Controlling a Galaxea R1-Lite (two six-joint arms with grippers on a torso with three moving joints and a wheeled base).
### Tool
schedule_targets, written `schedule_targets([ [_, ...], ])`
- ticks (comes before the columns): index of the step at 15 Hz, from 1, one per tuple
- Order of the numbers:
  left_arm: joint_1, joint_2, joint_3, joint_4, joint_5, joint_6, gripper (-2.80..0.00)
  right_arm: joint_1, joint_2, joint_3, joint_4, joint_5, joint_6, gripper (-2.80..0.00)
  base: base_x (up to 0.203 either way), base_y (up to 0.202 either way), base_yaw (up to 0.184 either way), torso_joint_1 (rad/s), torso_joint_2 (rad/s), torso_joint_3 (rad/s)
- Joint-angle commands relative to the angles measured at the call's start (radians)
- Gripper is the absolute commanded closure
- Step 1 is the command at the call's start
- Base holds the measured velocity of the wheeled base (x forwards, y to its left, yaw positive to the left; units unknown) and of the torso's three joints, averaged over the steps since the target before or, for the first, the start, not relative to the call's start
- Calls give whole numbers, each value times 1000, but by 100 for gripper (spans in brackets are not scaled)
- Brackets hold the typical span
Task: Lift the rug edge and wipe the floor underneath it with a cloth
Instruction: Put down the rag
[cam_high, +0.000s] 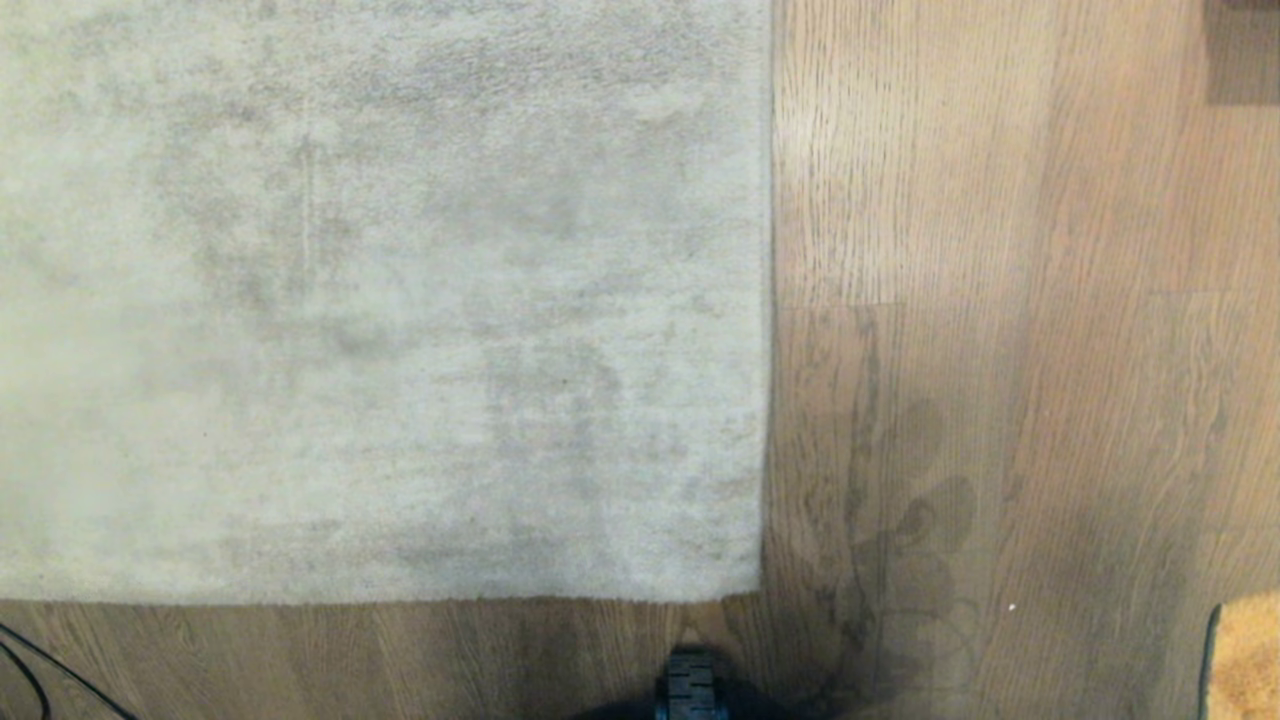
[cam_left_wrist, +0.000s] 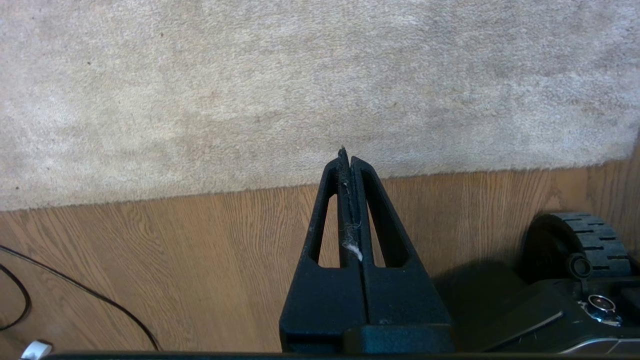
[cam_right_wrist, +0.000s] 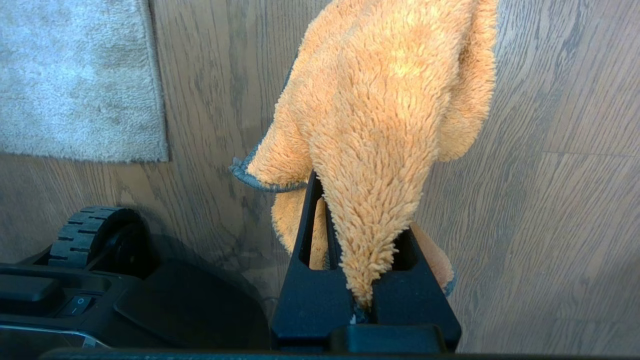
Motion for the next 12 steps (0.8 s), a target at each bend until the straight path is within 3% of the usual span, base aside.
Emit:
schedule_targets([
  [1,0,0,-1,1,-1,1,0,1,1,0,0,1,-1,0,0,0,0,0,0,0],
  [12,0,0,1,-1,-1,-1,0,1,1,0,0,1,0,0,0,0,0,0,0,0],
])
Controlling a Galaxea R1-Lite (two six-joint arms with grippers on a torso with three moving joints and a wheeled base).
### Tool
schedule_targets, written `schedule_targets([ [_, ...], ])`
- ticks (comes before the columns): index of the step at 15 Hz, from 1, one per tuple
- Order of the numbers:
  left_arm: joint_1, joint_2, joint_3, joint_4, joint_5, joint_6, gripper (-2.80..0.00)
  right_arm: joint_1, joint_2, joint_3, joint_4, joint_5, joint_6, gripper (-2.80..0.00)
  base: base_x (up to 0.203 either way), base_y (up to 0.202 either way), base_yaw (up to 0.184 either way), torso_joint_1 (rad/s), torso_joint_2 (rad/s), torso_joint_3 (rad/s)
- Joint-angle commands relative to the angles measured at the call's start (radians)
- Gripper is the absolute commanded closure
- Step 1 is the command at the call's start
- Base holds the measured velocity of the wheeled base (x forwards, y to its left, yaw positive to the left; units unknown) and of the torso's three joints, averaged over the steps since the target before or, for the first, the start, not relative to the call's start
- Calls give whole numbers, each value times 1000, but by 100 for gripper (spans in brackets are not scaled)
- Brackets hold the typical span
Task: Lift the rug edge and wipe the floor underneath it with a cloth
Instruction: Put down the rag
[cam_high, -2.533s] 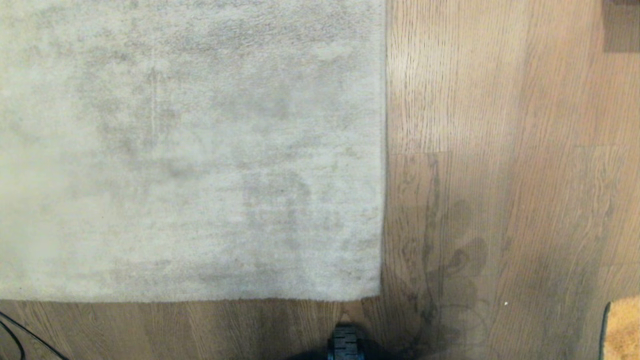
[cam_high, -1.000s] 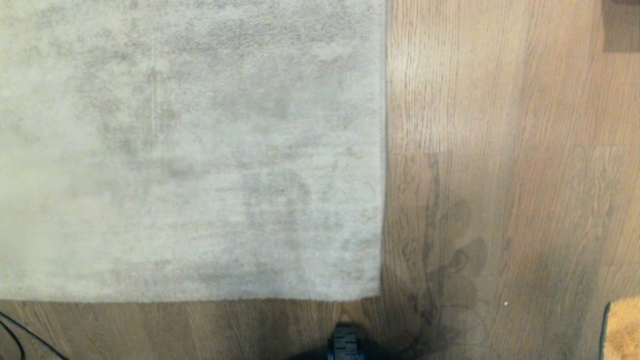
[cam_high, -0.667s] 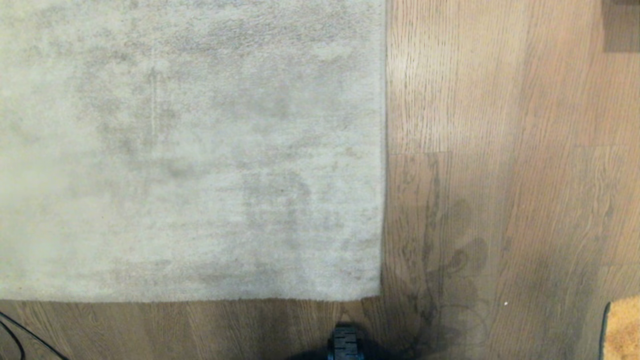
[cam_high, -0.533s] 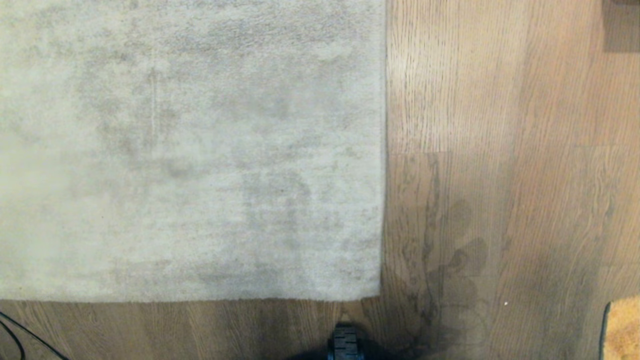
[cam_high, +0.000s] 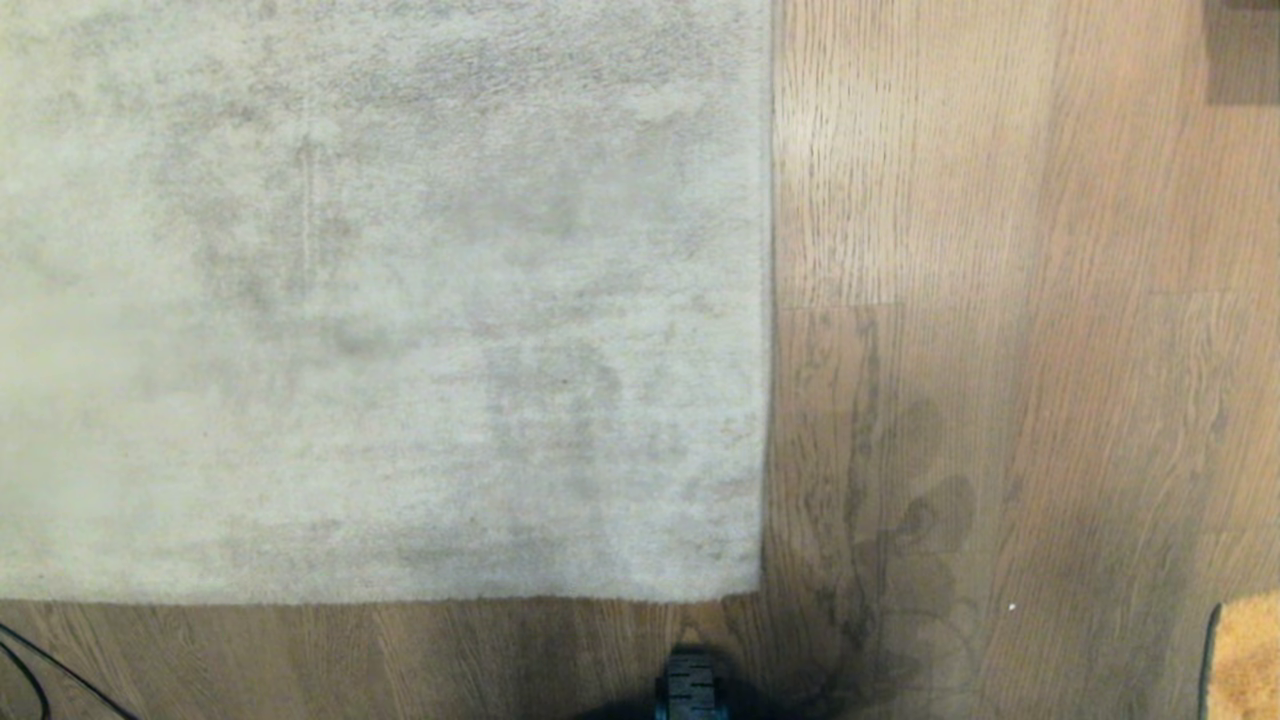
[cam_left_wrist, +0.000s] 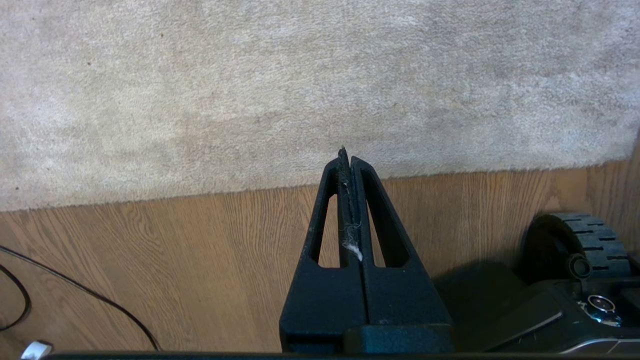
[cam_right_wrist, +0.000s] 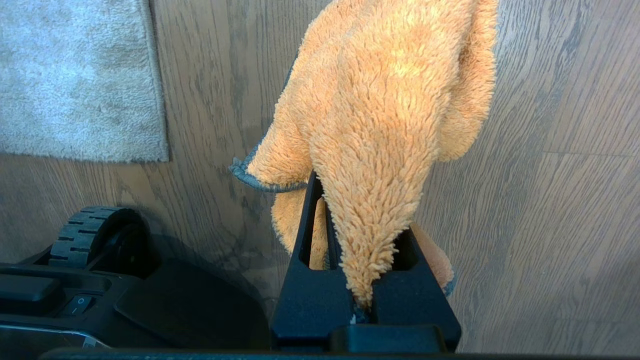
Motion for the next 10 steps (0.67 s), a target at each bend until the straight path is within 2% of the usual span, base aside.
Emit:
schedule_targets([
  [1,0,0,2,-4,0,1,0,0,1,0,0,0,-1,0,0,0,0,0,0,0],
  [10,0,0,3,-5,1,-18,0,0,1,0,0,1,-1,0,0,0,0,0,0,0],
])
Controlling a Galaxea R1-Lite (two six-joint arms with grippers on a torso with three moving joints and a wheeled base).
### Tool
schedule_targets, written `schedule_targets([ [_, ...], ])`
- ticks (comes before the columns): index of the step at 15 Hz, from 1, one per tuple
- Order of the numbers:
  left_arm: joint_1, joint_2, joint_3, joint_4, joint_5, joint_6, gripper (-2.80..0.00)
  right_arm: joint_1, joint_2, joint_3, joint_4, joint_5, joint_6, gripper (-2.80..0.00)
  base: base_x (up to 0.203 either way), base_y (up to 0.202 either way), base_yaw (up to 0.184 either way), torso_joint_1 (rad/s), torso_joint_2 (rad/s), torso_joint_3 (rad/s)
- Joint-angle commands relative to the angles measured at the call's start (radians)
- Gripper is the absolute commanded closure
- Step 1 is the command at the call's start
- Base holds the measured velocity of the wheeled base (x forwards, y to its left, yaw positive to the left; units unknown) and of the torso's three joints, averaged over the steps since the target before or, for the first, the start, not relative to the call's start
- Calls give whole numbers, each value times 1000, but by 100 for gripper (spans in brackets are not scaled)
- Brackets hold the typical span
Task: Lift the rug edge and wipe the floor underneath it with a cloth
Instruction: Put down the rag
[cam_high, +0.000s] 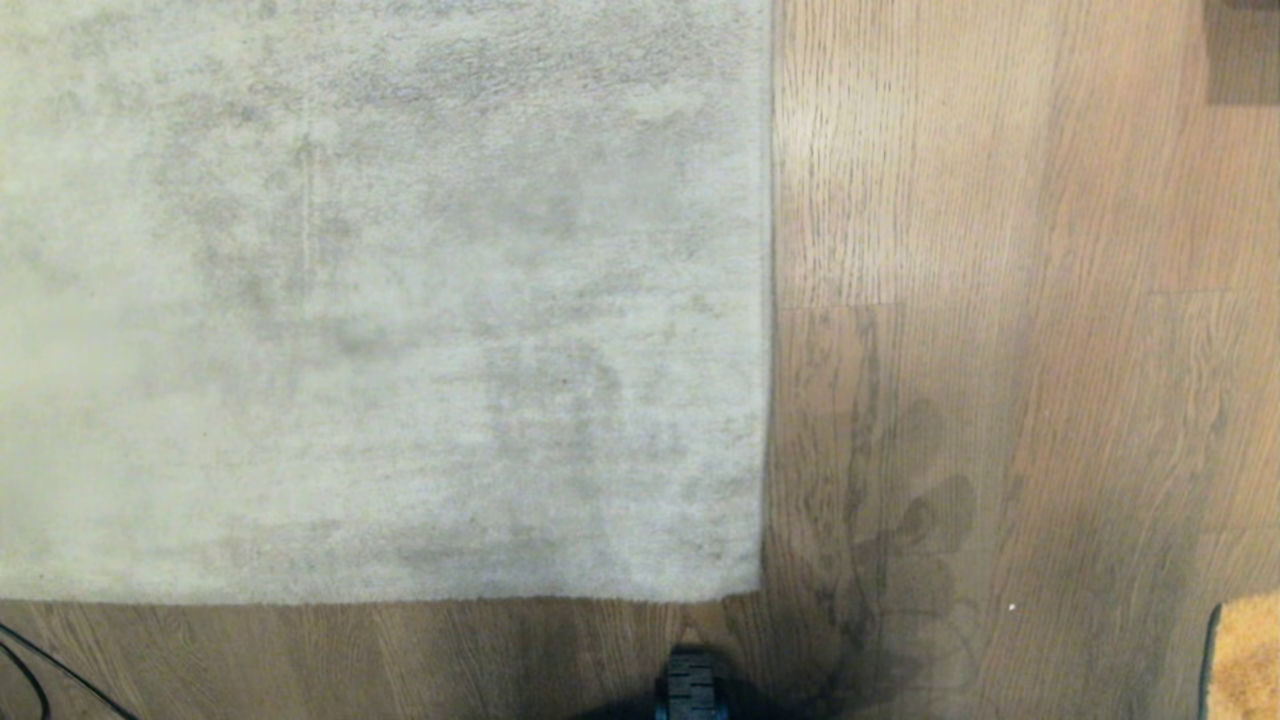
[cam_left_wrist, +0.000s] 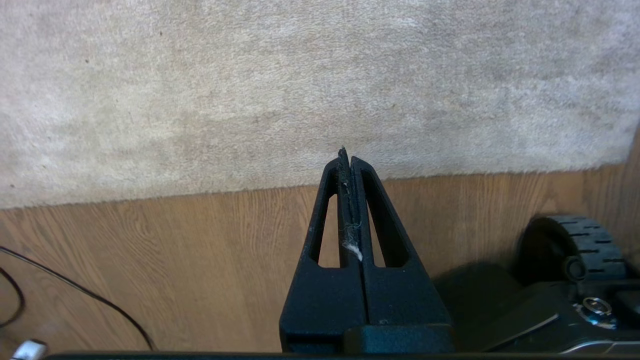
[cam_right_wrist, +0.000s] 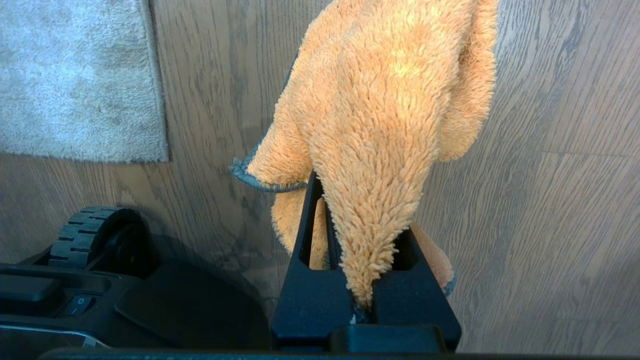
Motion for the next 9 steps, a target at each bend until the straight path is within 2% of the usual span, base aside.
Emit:
schedule_targets([
  [1,0,0,0,0,2,-10,0,1,1,0,0,1,-1,0,0,0,0,0,0,0],
  [9,0,0,0,0,9,-11,0,1,1,1,0,1,-2,0,0,0,0,0,0,0],
])
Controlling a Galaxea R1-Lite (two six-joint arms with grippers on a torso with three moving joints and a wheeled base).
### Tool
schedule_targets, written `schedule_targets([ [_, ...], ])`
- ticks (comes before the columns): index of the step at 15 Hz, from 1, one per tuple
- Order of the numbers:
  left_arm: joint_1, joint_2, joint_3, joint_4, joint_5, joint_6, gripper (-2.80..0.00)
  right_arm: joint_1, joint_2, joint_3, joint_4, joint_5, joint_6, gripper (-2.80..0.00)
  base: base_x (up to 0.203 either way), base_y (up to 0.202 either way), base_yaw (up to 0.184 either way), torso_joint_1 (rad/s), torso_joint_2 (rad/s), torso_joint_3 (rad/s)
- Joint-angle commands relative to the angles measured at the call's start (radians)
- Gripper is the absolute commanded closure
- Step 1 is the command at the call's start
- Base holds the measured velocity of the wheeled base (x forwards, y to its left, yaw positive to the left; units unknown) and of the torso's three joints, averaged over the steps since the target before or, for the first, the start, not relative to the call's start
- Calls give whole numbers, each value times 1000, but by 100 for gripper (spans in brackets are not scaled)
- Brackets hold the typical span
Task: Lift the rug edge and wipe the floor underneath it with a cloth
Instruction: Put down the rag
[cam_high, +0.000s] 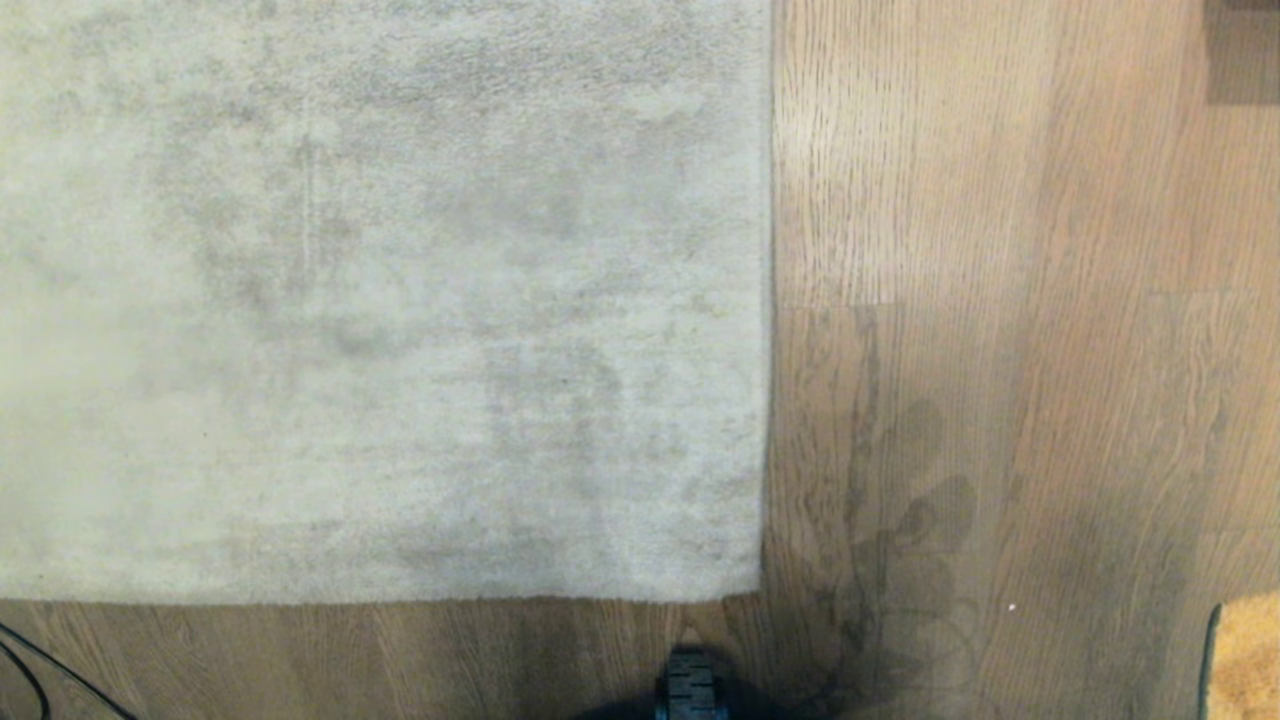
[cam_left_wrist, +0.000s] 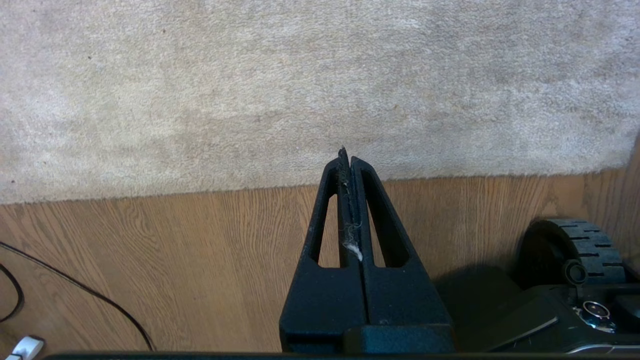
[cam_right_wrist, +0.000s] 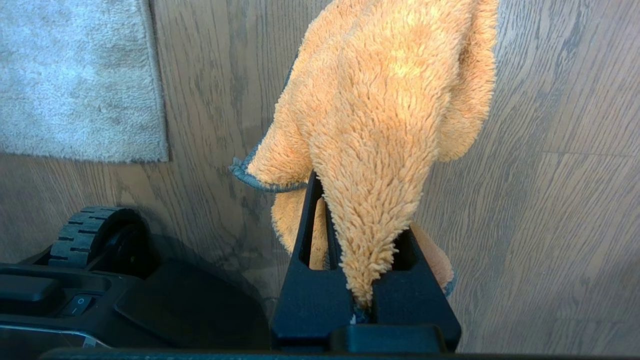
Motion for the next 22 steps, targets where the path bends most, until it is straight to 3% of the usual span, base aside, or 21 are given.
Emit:
schedule_targets([
  [1,0,0,0,0,-1,0,0,0,1,-1,0,1,-2,0,0,0,0,0,0,0],
  [7,0,0,0,0,-1,0,0,0,1,1,0,2,-2,0,1,-16,2,0,1,-1],
  [22,0,0,0,0,0,0,0,0,1,-1,0,1,-2,0,0,-189,2,1,2,2],
])
